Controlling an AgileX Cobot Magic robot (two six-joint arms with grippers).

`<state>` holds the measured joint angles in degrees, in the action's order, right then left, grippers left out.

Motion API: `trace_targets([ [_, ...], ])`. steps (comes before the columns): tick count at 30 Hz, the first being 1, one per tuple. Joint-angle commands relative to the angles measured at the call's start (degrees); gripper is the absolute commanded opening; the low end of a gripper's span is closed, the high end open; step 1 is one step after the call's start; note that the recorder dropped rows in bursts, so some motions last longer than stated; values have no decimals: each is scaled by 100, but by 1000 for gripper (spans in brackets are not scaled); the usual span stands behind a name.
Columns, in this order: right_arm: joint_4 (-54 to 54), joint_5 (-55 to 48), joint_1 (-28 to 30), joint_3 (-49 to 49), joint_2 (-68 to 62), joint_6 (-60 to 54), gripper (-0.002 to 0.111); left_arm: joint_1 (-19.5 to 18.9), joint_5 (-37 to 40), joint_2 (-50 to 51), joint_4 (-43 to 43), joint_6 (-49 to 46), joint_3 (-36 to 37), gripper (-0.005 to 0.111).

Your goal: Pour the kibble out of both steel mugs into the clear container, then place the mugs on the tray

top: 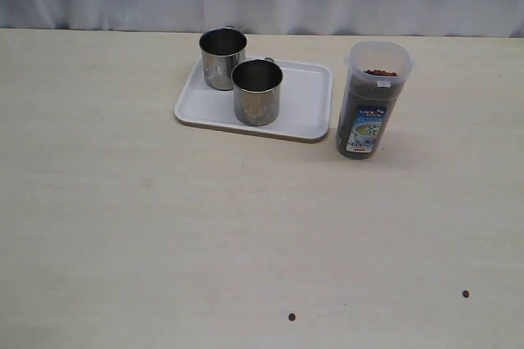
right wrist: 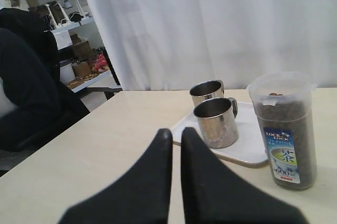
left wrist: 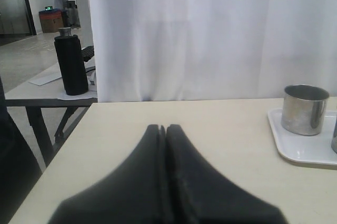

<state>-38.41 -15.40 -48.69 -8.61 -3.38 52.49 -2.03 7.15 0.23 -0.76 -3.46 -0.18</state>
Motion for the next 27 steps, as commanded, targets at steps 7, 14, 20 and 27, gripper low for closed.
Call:
trace_targets([
  [7,-559,1387,1678,760,338,-236,4,26,-20,-23,-6,32,18,0],
  [14,-242,1489,3308,861,338,-59,4,12,-19,-23,-6,32,18,0],
  [20,-254,1489,4009,861,338,-79,4,12,-19,-23,-6,32,18,0],
  [27,-254,1186,4252,861,338,-64,4,12,-19,-23,-6,32,18,0],
])
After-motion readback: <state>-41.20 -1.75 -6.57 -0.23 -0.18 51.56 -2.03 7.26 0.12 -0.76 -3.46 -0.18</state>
